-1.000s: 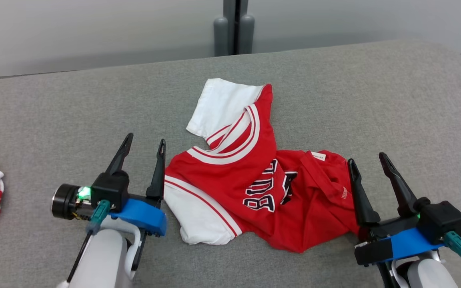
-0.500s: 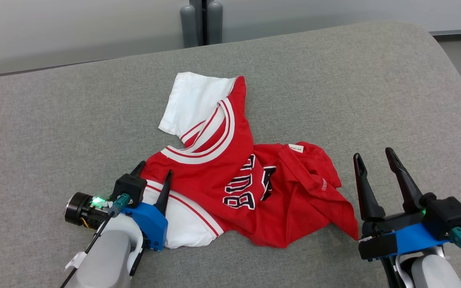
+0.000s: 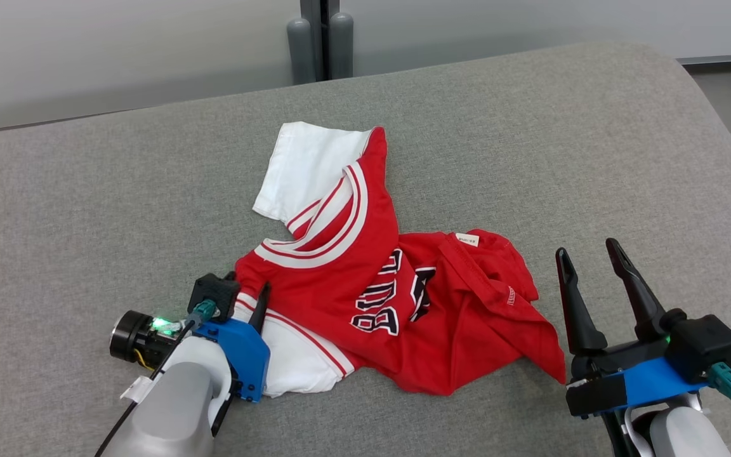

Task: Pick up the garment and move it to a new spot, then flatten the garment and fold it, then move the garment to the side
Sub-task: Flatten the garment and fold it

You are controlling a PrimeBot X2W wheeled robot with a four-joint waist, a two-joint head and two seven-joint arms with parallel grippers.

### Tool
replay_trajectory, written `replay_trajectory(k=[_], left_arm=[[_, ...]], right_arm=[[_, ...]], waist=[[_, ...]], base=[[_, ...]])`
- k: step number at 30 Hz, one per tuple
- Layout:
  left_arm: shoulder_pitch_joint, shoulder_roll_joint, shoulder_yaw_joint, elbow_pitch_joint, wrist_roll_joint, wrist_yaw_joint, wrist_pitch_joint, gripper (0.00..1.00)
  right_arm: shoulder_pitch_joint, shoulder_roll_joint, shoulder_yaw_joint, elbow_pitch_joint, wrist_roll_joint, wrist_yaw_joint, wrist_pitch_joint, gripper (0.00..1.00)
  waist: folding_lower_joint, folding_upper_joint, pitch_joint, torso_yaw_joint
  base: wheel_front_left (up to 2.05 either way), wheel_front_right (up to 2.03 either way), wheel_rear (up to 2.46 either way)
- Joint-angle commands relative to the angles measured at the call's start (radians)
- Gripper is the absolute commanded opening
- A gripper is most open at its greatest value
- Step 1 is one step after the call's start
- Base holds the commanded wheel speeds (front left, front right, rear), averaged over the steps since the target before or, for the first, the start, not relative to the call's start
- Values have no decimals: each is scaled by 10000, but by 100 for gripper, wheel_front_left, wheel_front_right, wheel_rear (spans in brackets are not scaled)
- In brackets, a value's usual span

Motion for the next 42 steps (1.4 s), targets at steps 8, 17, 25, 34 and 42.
replay_trajectory(k=[8, 17, 25, 34, 42], left_arm=[[292, 24, -105, -123, -606, 3, -217, 0], [2845, 927, 1334, -4953, -955, 630, -274, 0], [4214, 1467, 1793, -6955, -860, 992, -275, 0], [5175, 1755, 1715, -8992, -803, 1383, 451, 0], [4938, 1491, 1340, -8795, -941, 1142, 501, 0]], right_arm=[[320, -57, -97, -3, 25, 1, -7, 100], [665, -48, -160, 71, 136, 3, -6, 100], [779, 28, -194, 163, 181, 1, -7, 100], [631, 104, -203, 192, 169, 1, -7, 100], [319, 8, -40, 344, 253, 1, -5, 100]], waist=[[1, 0, -384, 305], [1, 0, -869, 1767], [1, 0, -942, 2500], [1, 0, -722, 2805], [1, 0, -535, 2266]], base=[[0, 0, 0], [0, 0, 0], [0, 0, 0], [0, 0, 0], [0, 0, 0]])
